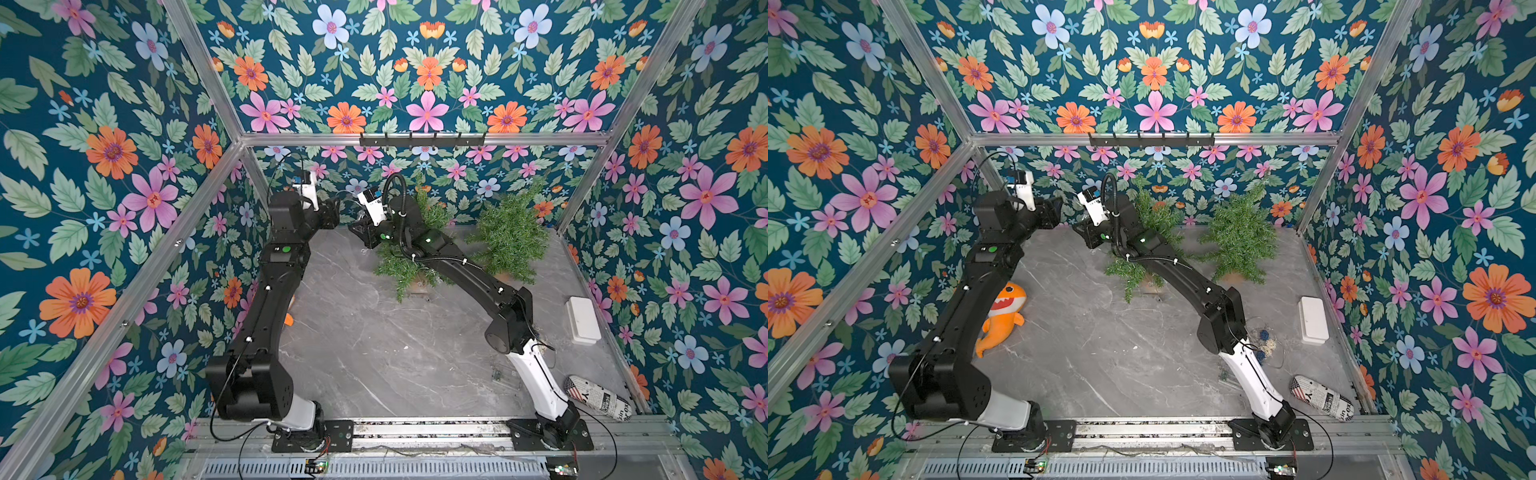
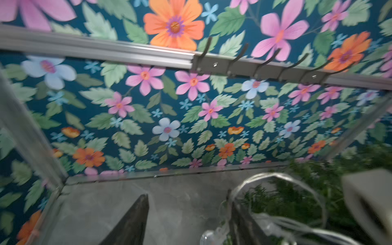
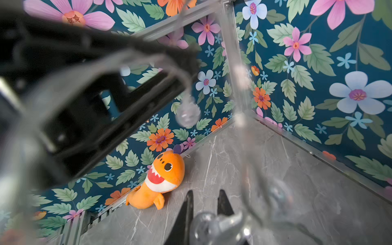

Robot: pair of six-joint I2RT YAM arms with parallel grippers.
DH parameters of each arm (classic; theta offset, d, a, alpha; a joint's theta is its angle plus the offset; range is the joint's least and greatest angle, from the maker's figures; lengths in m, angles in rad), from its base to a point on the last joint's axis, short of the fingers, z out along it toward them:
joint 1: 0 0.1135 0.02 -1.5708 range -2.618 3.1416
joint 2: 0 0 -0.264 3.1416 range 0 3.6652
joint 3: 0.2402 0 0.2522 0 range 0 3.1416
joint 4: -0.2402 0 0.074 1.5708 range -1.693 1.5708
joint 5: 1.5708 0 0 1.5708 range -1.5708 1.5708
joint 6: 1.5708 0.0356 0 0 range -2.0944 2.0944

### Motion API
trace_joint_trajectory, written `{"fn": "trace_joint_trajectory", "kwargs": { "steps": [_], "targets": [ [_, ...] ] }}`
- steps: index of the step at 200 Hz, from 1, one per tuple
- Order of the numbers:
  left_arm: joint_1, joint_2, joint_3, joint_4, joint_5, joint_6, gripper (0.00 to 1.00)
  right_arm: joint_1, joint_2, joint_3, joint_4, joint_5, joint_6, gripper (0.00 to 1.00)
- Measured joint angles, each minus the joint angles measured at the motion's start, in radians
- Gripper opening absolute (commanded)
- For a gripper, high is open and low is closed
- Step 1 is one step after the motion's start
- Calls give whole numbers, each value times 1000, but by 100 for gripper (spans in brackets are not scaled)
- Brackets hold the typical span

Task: Wrap string light around the christmas tree
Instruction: Wrap the light string around the Christmas tree.

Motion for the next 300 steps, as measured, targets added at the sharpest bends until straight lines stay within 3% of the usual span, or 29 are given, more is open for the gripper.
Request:
{"fn": "trace_joint_trajectory", "kwargs": {
  "steps": [31, 64, 85, 114, 145, 158, 171, 198, 214, 228, 246, 271, 300],
  "targets": [
    [23, -141, -289, 45, -76, -93, 77, -3, 11, 21, -31, -3, 28, 0],
    [17, -241, -635, 289, 31, -208, 78, 0, 11, 40, -70, -18, 65, 0],
    [10, -259, -746, 436, 64, -267, 79, 5, 15, 63, -126, -24, 93, 0],
    [8, -293, -740, 387, -37, -278, 82, 2, 33, 127, -177, -4, 134, 0],
    [8, -293, -485, 163, -302, -172, 85, -1, 85, 198, -241, 37, 174, 0],
    [9, -287, -399, 109, -361, -135, 85, 1, 96, 198, -262, 40, 192, 0],
    [20, -290, -356, 79, -315, -109, 82, 2, 100, 190, -282, 57, 197, 0],
    [22, -297, -389, 102, -47, -130, 70, 1, 100, 181, -298, 56, 217, 0],
    [13, -313, -512, 170, 95, -174, 67, 1, 90, 174, -304, 57, 224, 0],
    [-10, -341, -668, 261, 144, -221, 68, 0, 74, 158, -303, 56, 246, 0],
    [-101, -333, -819, 404, 160, -253, 69, 0, 65, 148, -290, 52, 269, 0],
    [-249, -278, -890, 637, 124, -228, 71, 6, 65, 144, -282, 42, 303, 0],
    [-288, -189, -885, 844, 45, -190, 64, 21, 48, 130, -277, 33, 322, 0]
  ]
}}
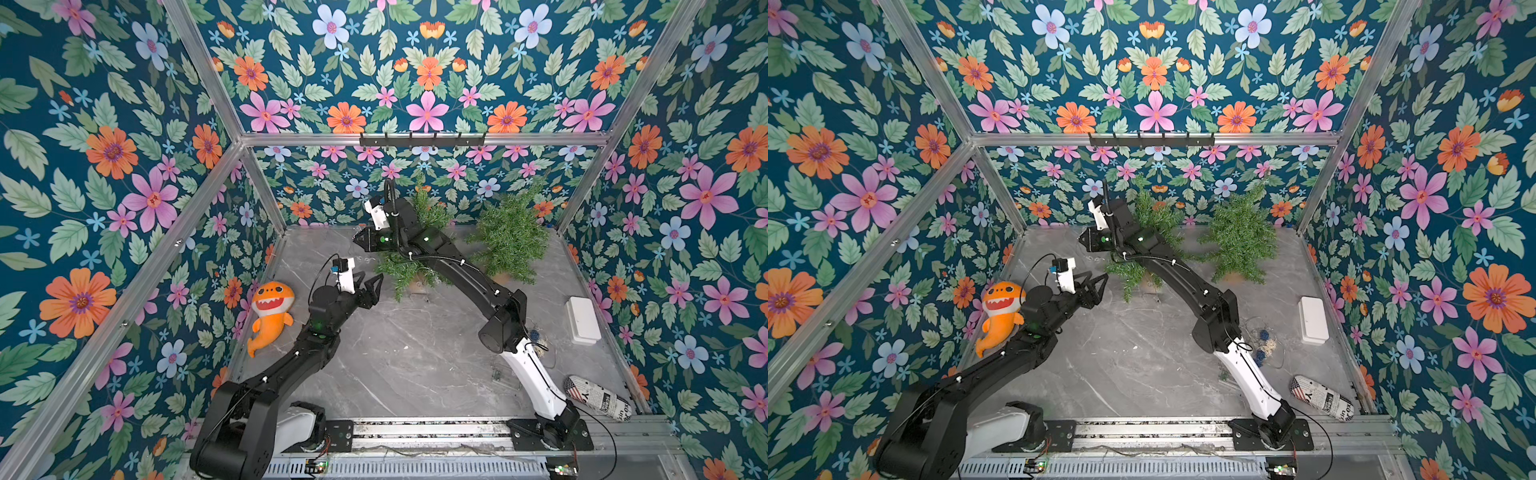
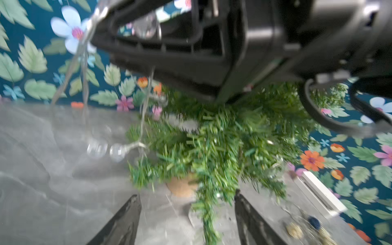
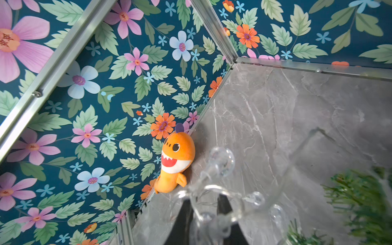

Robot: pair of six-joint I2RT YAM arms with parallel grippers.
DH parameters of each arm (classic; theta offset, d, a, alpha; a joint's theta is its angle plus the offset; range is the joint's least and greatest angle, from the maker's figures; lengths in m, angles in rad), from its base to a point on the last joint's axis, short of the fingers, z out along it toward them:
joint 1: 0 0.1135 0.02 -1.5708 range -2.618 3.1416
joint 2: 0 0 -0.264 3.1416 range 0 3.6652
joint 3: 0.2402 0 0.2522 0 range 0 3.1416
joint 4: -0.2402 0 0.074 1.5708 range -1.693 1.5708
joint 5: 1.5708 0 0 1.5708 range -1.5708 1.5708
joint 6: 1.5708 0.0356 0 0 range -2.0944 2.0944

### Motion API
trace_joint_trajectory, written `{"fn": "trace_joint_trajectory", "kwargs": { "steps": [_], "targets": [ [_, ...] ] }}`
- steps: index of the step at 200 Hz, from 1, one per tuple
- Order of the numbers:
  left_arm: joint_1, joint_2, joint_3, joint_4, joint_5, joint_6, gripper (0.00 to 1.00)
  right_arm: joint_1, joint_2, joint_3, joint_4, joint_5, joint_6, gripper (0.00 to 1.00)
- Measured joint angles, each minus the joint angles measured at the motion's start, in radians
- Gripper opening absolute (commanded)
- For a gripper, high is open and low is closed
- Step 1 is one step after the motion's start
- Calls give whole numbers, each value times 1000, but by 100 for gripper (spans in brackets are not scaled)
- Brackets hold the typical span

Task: Wrap string light around the christmas tree
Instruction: Wrap the light string around the Christmas tree.

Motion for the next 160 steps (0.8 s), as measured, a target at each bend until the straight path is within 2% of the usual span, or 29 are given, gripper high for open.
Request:
{"fn": "trace_joint_trajectory", "kwargs": {
  "steps": [39, 78, 105, 123, 137, 160],
  "targets": [
    [0, 29, 23, 60, -112, 68, 61, 9, -32, -48, 22, -11, 27, 1],
    [8, 83, 55, 68, -146, 113, 60, 19, -41, -69, 47, -32, 55, 2],
    [34, 121, 83, 83, -163, 127, 55, 27, -53, -98, 63, -51, 70, 3],
    [46, 145, 103, 99, -162, 127, 46, 28, -63, -114, 81, -57, 82, 6],
    [48, 159, 118, 110, -146, 126, 30, 28, -67, -120, 88, -60, 91, 11],
    [48, 160, 129, 110, -110, 126, 14, 24, -67, -114, 88, -69, 100, 24]
  ]
}}
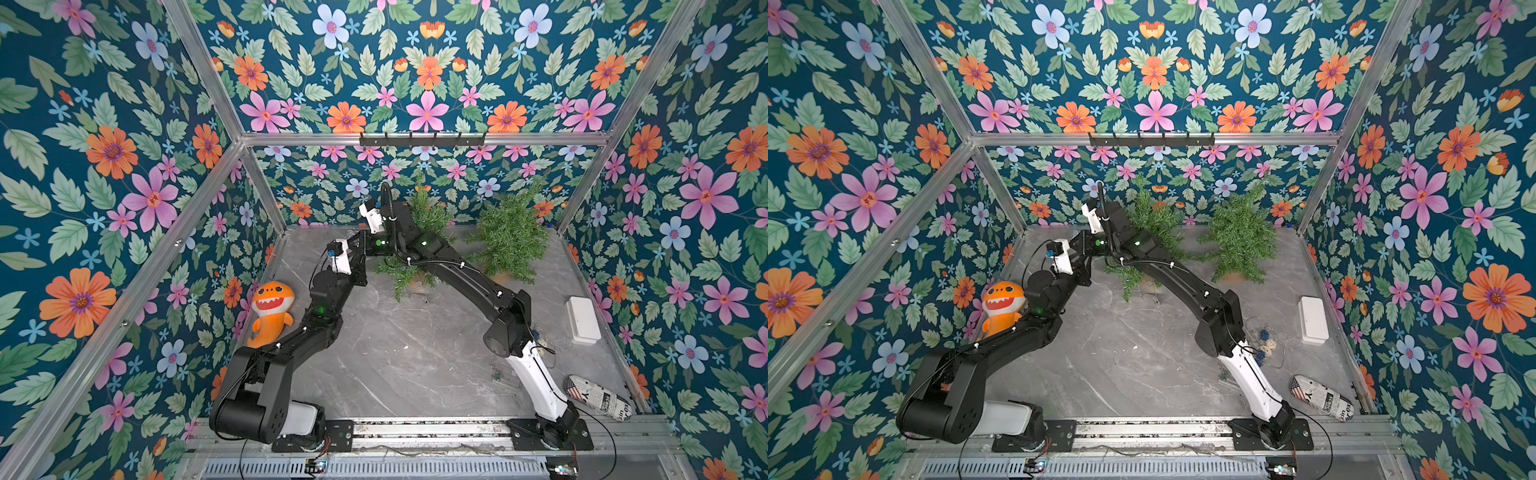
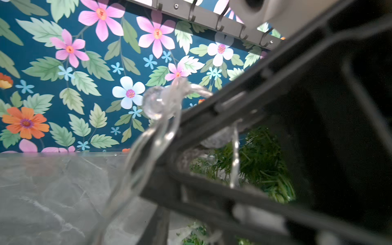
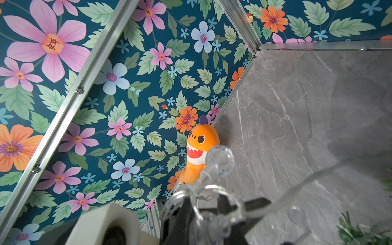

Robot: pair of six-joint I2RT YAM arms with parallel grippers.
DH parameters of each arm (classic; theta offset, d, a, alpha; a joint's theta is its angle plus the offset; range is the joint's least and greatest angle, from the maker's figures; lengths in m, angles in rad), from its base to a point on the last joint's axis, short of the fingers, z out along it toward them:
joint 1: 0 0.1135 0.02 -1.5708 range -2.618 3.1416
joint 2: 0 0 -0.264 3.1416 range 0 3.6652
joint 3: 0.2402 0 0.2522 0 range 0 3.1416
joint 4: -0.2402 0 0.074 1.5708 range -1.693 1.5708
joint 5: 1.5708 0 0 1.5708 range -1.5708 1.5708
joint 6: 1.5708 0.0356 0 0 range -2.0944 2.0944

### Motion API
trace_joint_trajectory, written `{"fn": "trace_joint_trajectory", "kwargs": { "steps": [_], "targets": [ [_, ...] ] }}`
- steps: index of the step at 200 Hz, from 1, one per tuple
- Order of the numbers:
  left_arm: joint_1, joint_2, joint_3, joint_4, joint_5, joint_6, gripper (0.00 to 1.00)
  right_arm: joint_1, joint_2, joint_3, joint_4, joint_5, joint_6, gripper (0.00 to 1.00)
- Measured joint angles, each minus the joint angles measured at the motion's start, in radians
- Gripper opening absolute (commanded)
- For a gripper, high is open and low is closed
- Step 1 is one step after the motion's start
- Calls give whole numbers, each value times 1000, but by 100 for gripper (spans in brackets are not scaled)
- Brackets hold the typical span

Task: Wrap string light around the christmas tree
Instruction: Wrap the light string around the Christmas tree.

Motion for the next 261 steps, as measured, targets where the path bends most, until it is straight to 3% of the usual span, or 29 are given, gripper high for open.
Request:
{"fn": "trace_joint_trajectory", "kwargs": {
  "steps": [24, 41, 62, 78, 100, 124, 148, 179, 200, 261],
  "targets": [
    [15, -43, -5, -45, 20, -5, 0, -13, -3, 12, -2, -21, 3, 48],
    [66, -76, 29, -140, 19, -11, 0, -24, -15, 10, -15, -39, -3, 61],
    [184, -67, 147, -314, 32, -34, 0, -40, -50, -35, -24, -64, -18, 69],
    [245, -28, 306, -525, 53, -30, 0, -48, -85, -90, -29, -68, -42, 71],
    [254, -3, 539, -809, 117, 15, 0, -53, -124, -159, -51, -64, -78, 71],
    [263, -63, 636, -998, 134, 54, 0, -57, -185, -260, -54, -54, -122, 72],
    [301, -109, 628, -1056, 123, 61, 0, -61, -238, -356, -24, -53, -150, 72],
    [314, 15, 615, -1086, 122, 55, 0, -61, -249, -417, -19, -51, -183, 70],
    [311, -14, 570, -1196, 133, 48, 0, -58, -288, -488, -16, -42, -199, 70],
    [312, -138, 831, -1346, 141, 106, 0, -30, -417, -611, -16, -64, -241, 70]
  ]
}}
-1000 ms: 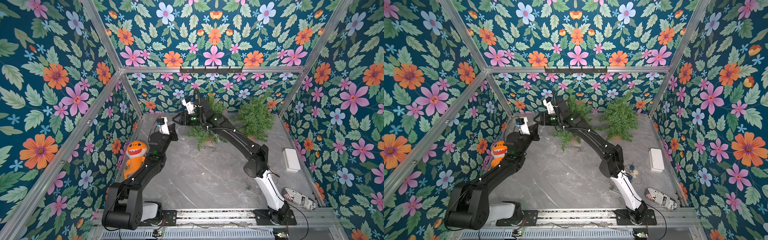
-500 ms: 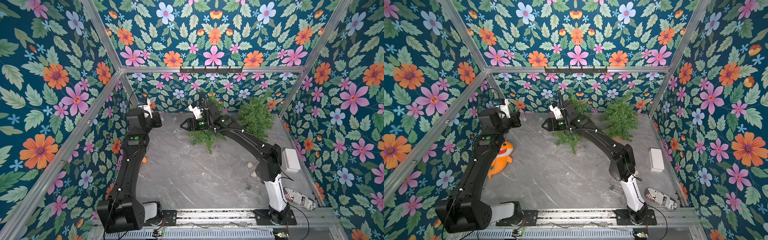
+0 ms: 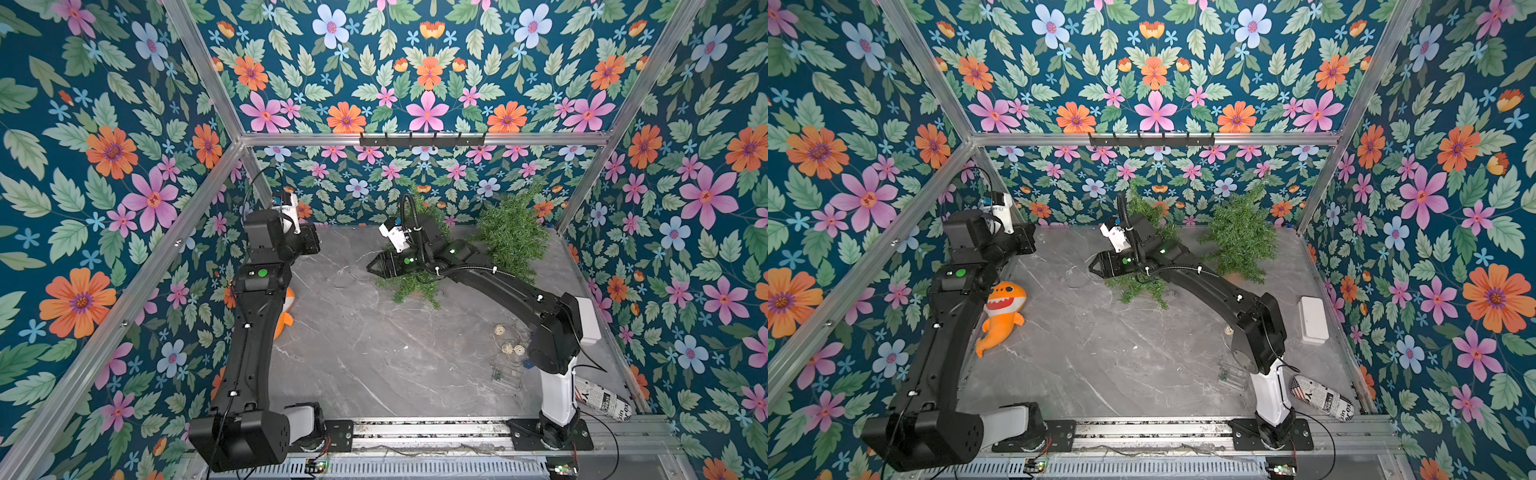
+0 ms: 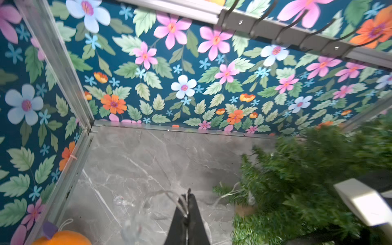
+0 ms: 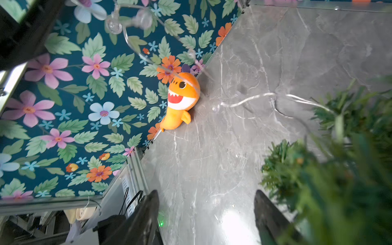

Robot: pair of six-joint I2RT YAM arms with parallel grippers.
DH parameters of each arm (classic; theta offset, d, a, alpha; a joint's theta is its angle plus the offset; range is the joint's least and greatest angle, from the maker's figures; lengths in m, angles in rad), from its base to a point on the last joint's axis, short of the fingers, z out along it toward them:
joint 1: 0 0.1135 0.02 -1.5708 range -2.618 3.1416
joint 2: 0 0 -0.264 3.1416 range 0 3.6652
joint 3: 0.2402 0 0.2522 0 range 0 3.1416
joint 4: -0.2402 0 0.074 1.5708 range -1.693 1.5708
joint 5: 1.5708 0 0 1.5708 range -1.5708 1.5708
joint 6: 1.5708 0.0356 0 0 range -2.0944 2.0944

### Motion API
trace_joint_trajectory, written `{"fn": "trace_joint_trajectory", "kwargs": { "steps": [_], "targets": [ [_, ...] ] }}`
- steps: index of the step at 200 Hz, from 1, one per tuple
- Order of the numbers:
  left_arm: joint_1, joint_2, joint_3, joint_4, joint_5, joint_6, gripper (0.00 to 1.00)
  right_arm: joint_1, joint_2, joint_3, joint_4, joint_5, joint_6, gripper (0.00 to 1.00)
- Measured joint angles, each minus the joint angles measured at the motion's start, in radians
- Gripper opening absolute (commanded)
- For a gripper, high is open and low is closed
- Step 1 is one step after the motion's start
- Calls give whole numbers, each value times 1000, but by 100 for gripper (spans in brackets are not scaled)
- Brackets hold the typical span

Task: Wrap string light around the christmas tree
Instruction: Wrap the light string around the Christmas tree.

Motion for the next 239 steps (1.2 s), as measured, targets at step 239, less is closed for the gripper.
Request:
{"fn": "trace_joint_trajectory", "kwargs": {
  "steps": [239],
  "targets": [
    [-8, -74, -55, -33, 221, -262, 0, 236, 453, -241, 1099, 515, -44, 71]
  ]
}}
